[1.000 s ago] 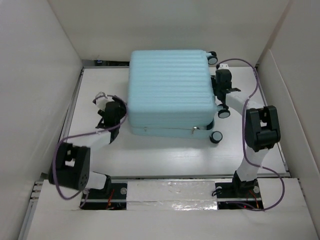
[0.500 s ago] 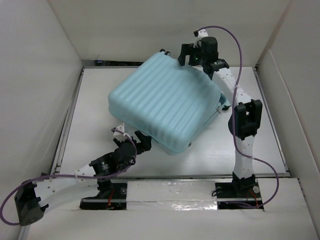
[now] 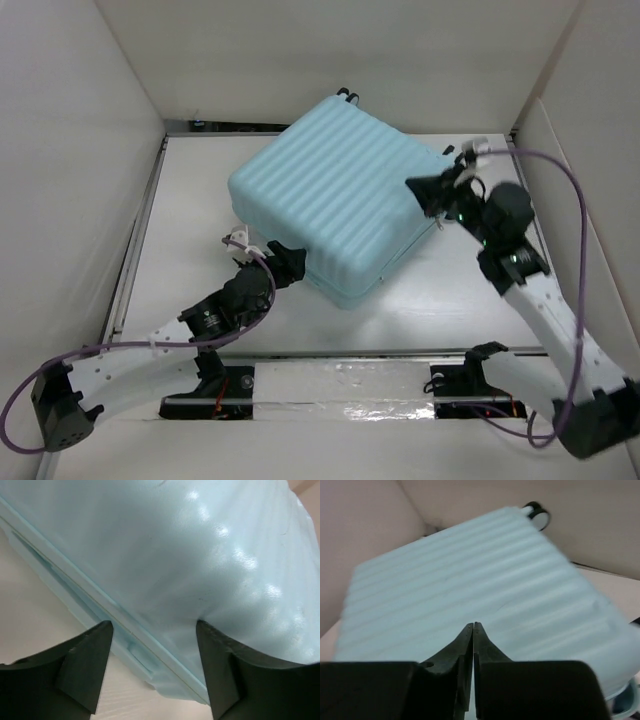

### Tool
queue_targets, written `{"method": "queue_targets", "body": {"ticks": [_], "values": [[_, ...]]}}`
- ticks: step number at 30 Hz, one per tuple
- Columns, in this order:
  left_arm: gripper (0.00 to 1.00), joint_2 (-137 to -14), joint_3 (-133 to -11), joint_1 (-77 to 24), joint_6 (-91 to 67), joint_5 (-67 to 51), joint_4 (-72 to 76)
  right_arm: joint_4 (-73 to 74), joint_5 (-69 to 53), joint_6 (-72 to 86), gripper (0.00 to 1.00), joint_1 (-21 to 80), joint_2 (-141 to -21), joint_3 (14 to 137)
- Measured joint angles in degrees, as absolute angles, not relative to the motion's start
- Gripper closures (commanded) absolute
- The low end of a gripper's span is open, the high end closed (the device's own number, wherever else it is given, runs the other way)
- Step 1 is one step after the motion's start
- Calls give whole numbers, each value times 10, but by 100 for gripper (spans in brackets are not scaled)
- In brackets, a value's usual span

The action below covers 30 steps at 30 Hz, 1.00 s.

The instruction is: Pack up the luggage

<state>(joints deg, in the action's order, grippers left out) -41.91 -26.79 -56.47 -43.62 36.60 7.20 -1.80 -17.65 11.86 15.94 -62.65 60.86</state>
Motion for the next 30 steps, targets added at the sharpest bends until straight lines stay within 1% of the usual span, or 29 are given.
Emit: {"method": "queue_targets", "body": {"ticks": [1, 3, 4, 6, 10, 11, 12, 13, 15, 16, 18, 20, 22, 25, 28, 30], "values": [[51, -420, -267, -564, -438, 364, 72, -35, -182, 126, 99, 177, -568, 552], [60, -418, -266, -566, -447, 362, 60, -64, -196, 138, 100, 220, -464, 442], [67, -409, -263, -567, -451, 365, 51, -65, -201, 145, 100, 241, -421, 400], [70, -370, -254, -569, -465, 377, 21, -62, -204, 151, 100, 273, -354, 332], [75, -263, -224, -569, -498, 392, -21, -24, -183, 167, 88, 320, -268, 239], [75, -248, -216, -568, -508, 392, -26, -15, -175, 171, 79, 331, -252, 222], [73, -245, -209, -567, -518, 390, -29, -8, -165, 177, 75, 341, -240, 208], [66, -251, -202, -566, -527, 385, -32, 0, -152, 181, 73, 352, -234, 198], [58, -282, -188, -564, -541, 367, -36, 8, -127, 183, 73, 366, -237, 192], [52, -305, -184, -564, -545, 357, -37, 8, -114, 182, 71, 371, -243, 190], [49, -351, -183, -559, -551, 340, -36, 9, -91, 182, 71, 377, -261, 189], [48, -393, -183, -544, -552, 314, -27, 3, -74, 182, 69, 378, -282, 185], [48, -416, -182, -507, -551, 283, -10, -11, -68, 182, 67, 379, -303, 173], [48, -418, -170, -441, -542, 232, 38, -35, -70, 182, 61, 381, -331, 152], [46, -420, -163, -396, -527, 194, 76, -43, -70, 179, 60, 387, -346, 143], [46, -430, -163, -389, -517, 173, 101, -46, -70, 178, 58, 391, -345, 141]]}}
